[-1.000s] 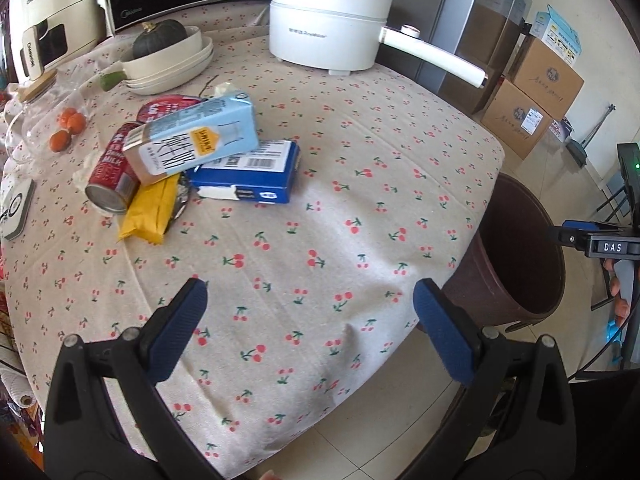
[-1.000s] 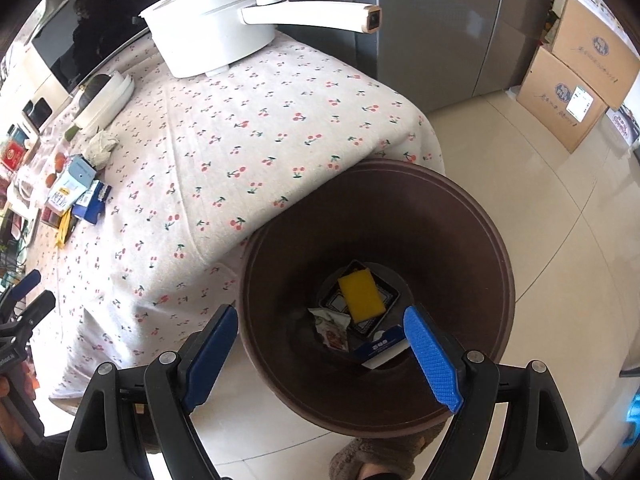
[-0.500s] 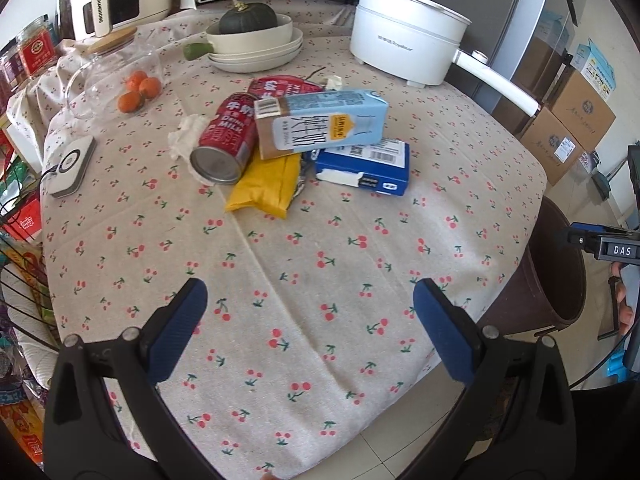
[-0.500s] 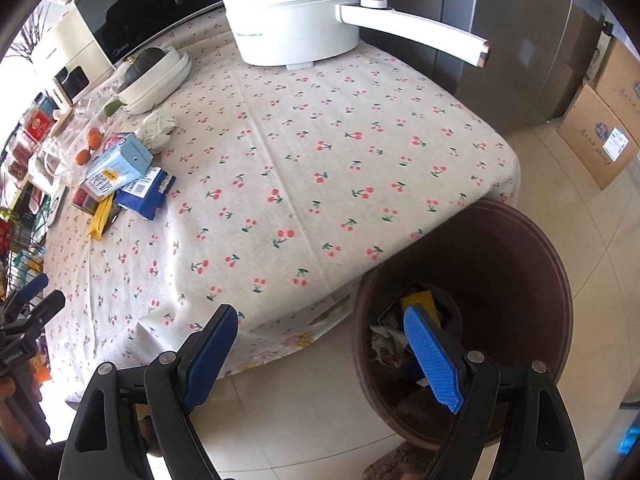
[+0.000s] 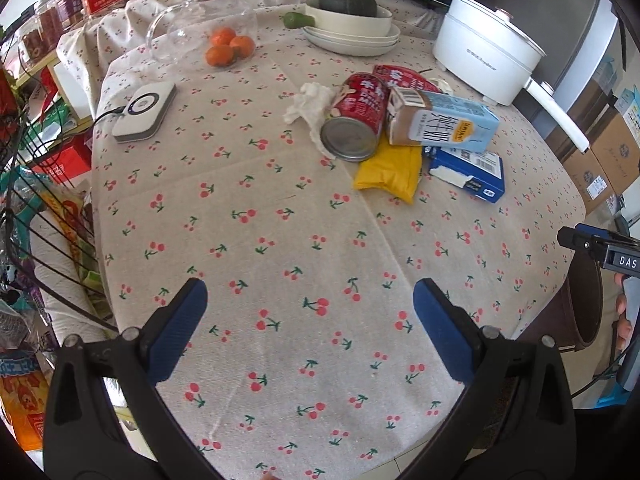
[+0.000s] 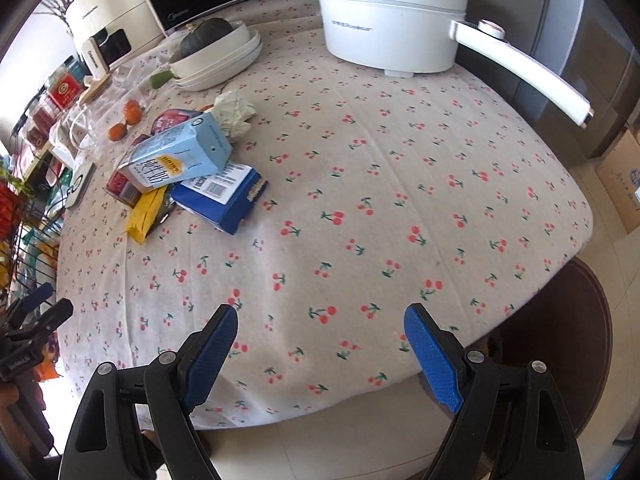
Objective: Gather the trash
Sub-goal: 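Move the right tool to the table and grasp the blue box, then grasp the light-blue milk carton with the left tool while the right tool holds the blue box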
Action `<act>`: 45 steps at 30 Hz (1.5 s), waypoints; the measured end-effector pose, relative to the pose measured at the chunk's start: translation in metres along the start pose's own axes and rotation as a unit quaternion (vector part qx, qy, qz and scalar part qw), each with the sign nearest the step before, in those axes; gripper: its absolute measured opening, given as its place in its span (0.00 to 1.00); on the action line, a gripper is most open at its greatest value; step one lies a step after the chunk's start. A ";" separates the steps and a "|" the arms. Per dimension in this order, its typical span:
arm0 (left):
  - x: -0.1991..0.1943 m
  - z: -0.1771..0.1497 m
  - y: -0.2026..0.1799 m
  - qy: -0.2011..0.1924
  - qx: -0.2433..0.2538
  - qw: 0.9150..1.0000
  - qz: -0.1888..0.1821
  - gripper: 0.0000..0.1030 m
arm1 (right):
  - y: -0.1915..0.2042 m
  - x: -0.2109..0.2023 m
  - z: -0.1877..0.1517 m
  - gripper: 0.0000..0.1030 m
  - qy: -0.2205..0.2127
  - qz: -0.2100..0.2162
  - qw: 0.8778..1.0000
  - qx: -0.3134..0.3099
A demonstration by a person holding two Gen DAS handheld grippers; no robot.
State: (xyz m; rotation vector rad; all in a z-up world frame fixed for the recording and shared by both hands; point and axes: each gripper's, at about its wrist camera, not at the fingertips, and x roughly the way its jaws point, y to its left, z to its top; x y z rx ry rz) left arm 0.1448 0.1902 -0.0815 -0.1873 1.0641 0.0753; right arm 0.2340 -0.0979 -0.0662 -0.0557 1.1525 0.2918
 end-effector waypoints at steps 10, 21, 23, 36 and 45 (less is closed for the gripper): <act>0.002 0.004 0.018 0.012 -0.040 0.999 -0.018 0.99 | 0.071 0.034 0.055 0.87 -0.037 0.015 0.977 -0.211; 0.007 0.016 0.026 0.016 -0.059 0.998 -0.017 0.99 | 0.098 0.094 0.070 0.84 0.000 0.026 0.954 -0.298; 0.007 0.016 0.025 0.017 -0.059 0.998 -0.018 0.99 | 0.101 0.097 0.065 0.68 0.002 0.020 0.953 -0.303; -0.003 0.008 0.002 0.013 -0.038 0.999 -0.031 0.99 | 0.066 0.030 0.004 0.62 0.006 0.033 0.969 -0.246; -0.004 0.010 -0.026 0.012 -0.021 0.999 -0.043 0.99 | 0.011 -0.026 -0.017 0.62 0.005 0.010 0.991 -0.132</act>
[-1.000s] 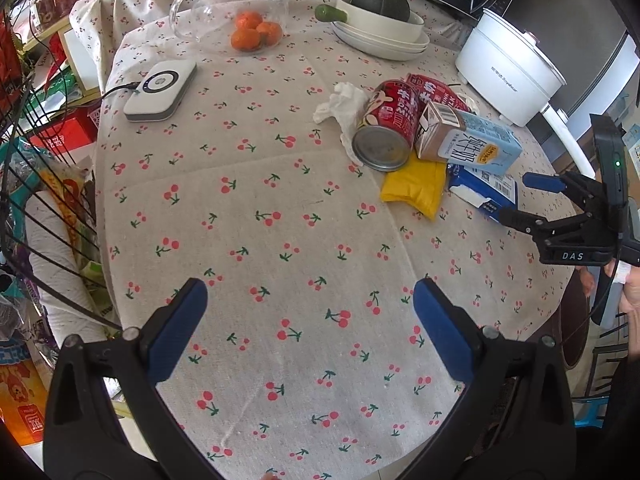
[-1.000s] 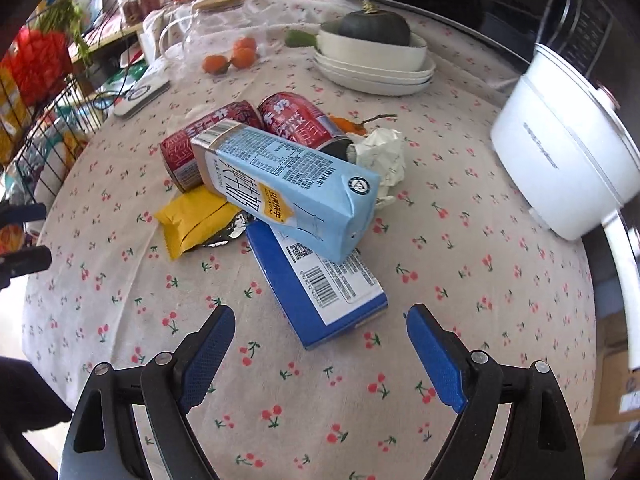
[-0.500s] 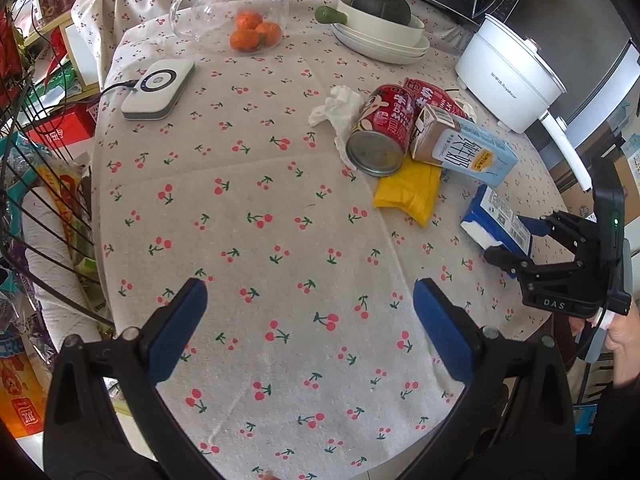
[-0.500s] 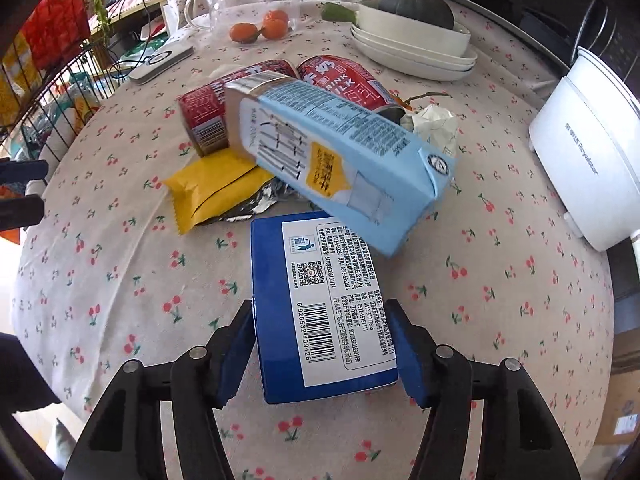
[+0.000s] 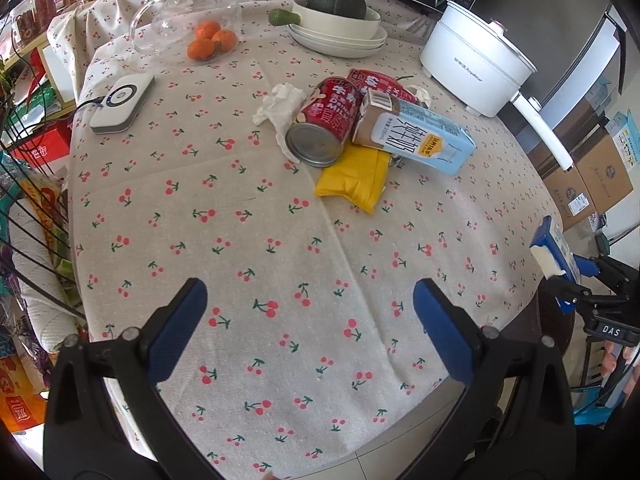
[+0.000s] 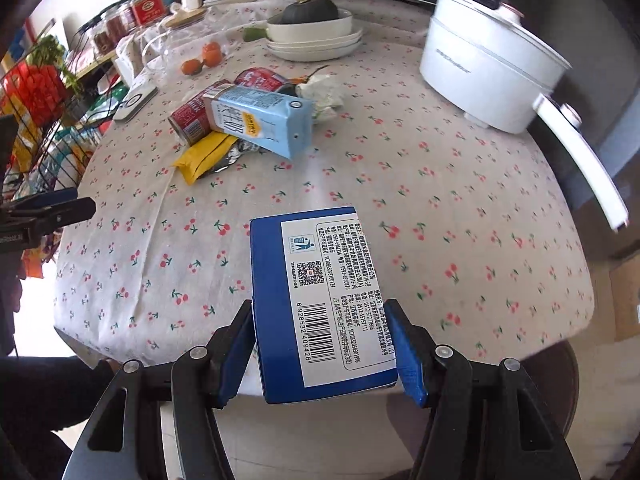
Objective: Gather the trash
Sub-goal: 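Grasp the light-blue milk carton with the left tool while the right tool holds the blue box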
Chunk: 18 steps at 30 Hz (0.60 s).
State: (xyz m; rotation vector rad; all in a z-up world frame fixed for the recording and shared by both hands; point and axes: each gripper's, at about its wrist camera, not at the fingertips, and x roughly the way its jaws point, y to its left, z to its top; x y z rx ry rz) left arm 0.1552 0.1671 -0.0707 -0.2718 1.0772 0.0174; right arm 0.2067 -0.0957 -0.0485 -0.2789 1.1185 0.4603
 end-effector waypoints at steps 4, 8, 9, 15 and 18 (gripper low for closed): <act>0.004 0.007 -0.015 -0.004 -0.005 1.000 -0.007 0.99 | -0.020 -0.012 -0.016 0.62 -0.011 0.010 0.999 0.047; 0.009 0.018 -0.034 -0.016 -0.021 0.999 -0.019 0.99 | -0.037 -0.013 -0.025 0.62 -0.002 0.000 0.997 0.076; 0.010 0.023 -0.041 -0.018 -0.015 0.999 -0.025 0.99 | -0.042 -0.015 -0.026 0.62 -0.006 0.001 0.997 0.082; 0.027 0.062 -0.105 -0.028 0.172 0.984 0.021 0.99 | -0.066 -0.028 -0.028 0.62 -0.025 0.023 0.993 0.115; 0.046 0.078 -0.123 -0.018 0.253 0.965 0.066 0.99 | -0.074 -0.030 -0.032 0.62 -0.026 0.028 0.993 0.114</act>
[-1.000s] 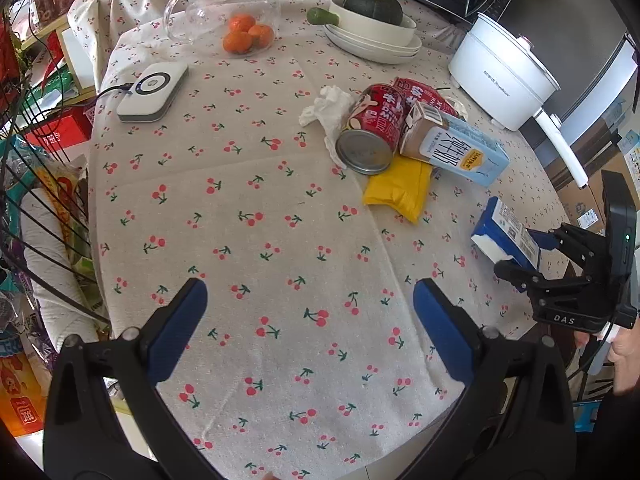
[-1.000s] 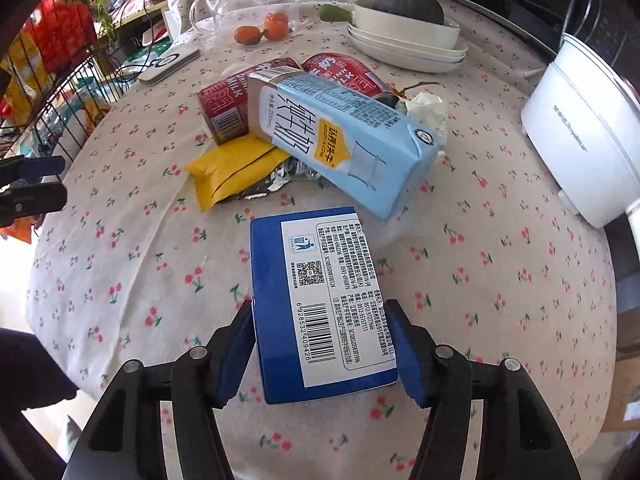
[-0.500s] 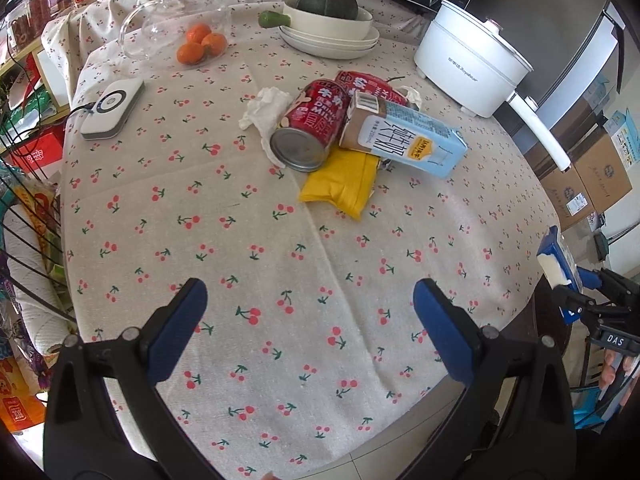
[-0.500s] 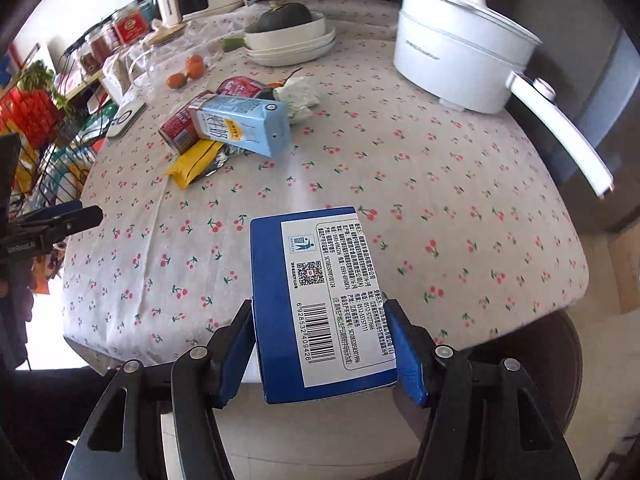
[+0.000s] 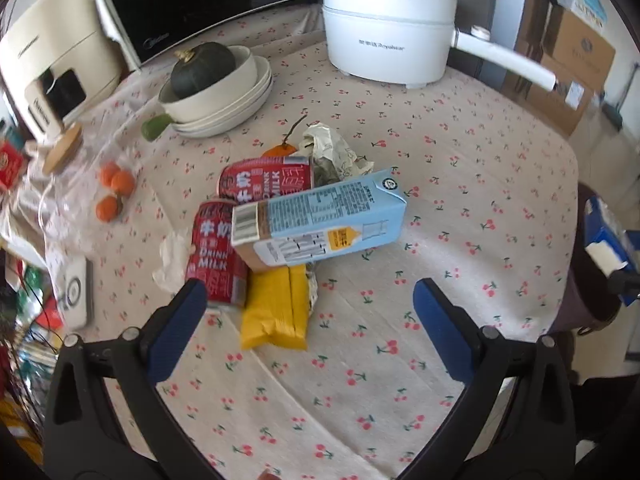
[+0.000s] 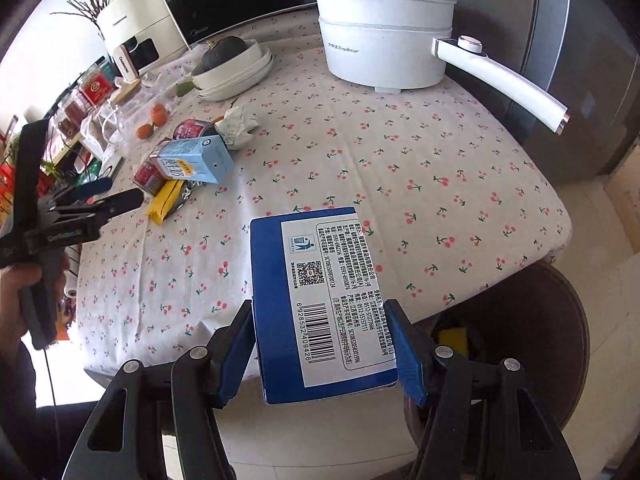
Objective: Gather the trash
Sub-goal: 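Grasp the light-blue milk carton with the left tool while the right tool holds the blue box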
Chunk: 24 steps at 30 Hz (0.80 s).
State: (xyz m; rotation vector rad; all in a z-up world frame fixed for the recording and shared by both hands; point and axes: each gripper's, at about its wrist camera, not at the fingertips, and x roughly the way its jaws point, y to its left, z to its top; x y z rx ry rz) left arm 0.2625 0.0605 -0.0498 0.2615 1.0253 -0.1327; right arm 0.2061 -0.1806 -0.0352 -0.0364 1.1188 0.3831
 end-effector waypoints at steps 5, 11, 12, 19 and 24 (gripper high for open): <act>0.027 0.023 -0.010 0.007 0.076 0.997 0.026 0.99 | -0.017 -0.002 -0.008 0.62 0.008 0.002 1.000 0.000; 0.057 0.031 -0.024 0.047 0.136 0.989 0.020 0.99 | -0.045 -0.002 -0.014 0.62 0.014 -0.011 1.000 0.015; 0.056 0.030 -0.028 0.044 0.141 0.989 0.020 0.99 | -0.049 0.000 -0.014 0.62 0.016 -0.012 1.000 0.019; 0.032 0.019 -0.048 0.049 0.150 0.987 -0.019 0.80 | -0.066 0.002 -0.016 0.62 0.021 -0.012 0.999 0.046; 0.022 0.000 -0.059 0.070 0.152 0.985 -0.046 0.70 | -0.064 -0.006 -0.017 0.62 0.009 -0.009 0.999 0.053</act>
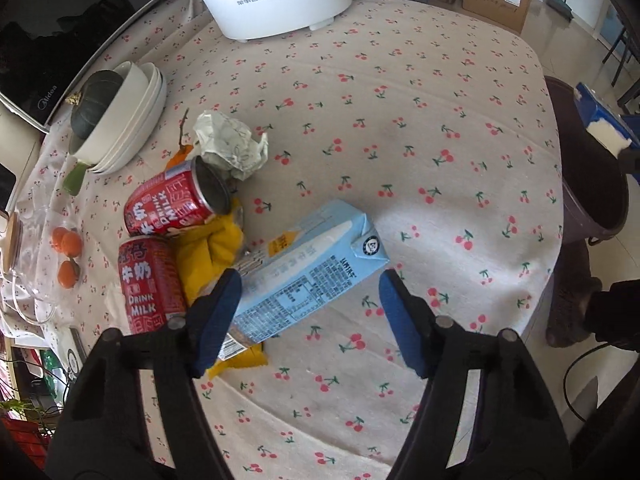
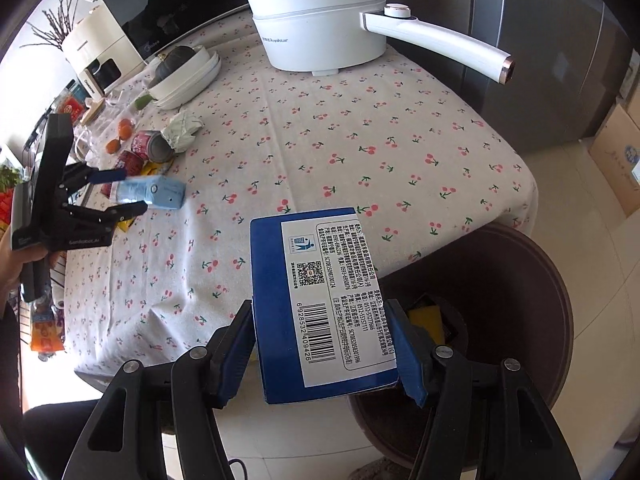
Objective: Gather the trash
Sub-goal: 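Grasp the light-blue milk carton with the left tool while the right tool holds the blue box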
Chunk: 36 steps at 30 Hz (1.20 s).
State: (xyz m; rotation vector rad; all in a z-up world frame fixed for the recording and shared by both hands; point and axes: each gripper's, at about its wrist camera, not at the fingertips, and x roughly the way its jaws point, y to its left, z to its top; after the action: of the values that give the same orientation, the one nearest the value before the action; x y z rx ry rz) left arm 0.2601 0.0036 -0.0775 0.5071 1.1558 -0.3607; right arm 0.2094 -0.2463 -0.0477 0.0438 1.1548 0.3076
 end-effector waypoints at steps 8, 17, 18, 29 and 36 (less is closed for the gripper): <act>-0.006 -0.021 -0.019 0.015 0.014 0.999 -0.036 0.59 | 0.002 -0.005 -0.007 0.63 -0.002 -0.002 1.000 0.002; 0.000 -0.008 -0.013 0.004 0.029 1.000 -0.009 0.71 | 0.000 -0.003 -0.011 0.63 0.004 -0.006 1.000 0.000; 0.000 -0.005 -0.011 0.000 0.030 0.999 -0.013 0.71 | -0.001 -0.002 -0.012 0.63 0.005 -0.007 1.000 0.000; 0.039 -0.018 -0.014 0.049 0.009 0.997 -0.054 0.62 | -0.006 0.006 -0.009 0.63 0.015 -0.016 1.000 -0.002; 0.030 -0.053 0.004 0.004 -0.144 0.985 -0.097 0.51 | 0.002 0.008 -0.009 0.63 0.014 -0.014 1.000 0.000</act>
State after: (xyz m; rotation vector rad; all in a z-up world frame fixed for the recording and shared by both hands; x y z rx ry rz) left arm 0.2320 0.0359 -0.1214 0.1435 1.2448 -0.3519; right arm 0.2034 -0.2434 -0.0578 0.0228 1.1829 0.2852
